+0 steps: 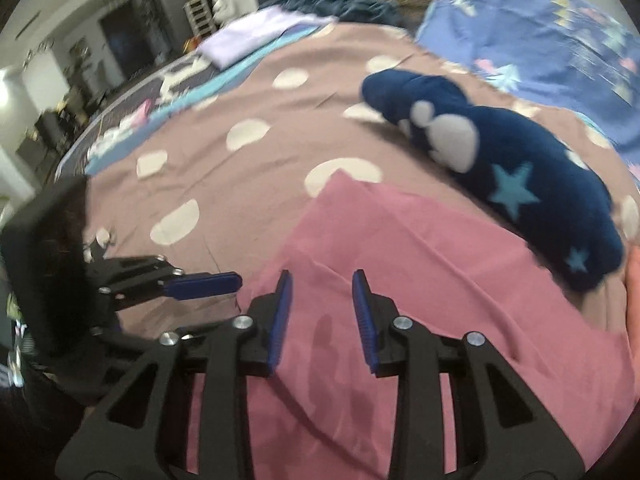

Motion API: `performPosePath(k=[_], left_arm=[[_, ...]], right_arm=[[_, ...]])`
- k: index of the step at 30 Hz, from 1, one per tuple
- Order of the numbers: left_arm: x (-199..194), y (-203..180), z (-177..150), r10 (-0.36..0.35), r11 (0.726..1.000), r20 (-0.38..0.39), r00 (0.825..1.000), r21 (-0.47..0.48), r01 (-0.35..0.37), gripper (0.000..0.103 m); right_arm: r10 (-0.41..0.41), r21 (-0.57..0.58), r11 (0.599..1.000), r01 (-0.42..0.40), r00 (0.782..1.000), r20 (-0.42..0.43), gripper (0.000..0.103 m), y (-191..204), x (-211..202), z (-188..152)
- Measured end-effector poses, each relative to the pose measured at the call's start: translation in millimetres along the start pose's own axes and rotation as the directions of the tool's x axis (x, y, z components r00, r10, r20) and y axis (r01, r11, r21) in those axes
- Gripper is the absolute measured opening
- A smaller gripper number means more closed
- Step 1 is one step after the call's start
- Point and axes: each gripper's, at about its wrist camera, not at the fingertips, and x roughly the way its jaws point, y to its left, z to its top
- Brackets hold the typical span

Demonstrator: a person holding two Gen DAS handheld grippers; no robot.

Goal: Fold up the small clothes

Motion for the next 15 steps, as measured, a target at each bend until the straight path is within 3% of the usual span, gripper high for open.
performPosePath(k=[7, 11, 14, 15], left_arm=[[5.1, -26.4, -10.7, -0.066, 0.991, -0.052, 0.996, 0.116, 0.072, 0.035], [12.6, -19.4, -11.2, -0.066, 0.994, -0.076, 0.995, 0.085, 0.072, 0.035], [13.4, -7.7, -8.7, -0.089, 0.995, -0.062, 0.994, 0.031, 0.091, 0.035], [15.4, -4.7, -8.4, -0.099, 0.995, -0.063, 0.993, 0.017, 0.100, 0.035]], right_arm=[[-0.038, -0.107, 0.994, 0.029, 0.996, -0.084, 0.042, 10.5, 30.6, 1.6], [-0.047, -0.121, 0.992, 0.033, 0.992, -0.118, 0.043, 6.1, 41.2, -1.1], [-0.047, -0.123, 0.992, 0.031, 0.991, -0.128, 0.007, 5.2, 46.9, -2.3], [-0.041, -0.122, 0.992, 0.027, 0.993, -0.115, 0.002, 5.3, 44.6, -1.7]])
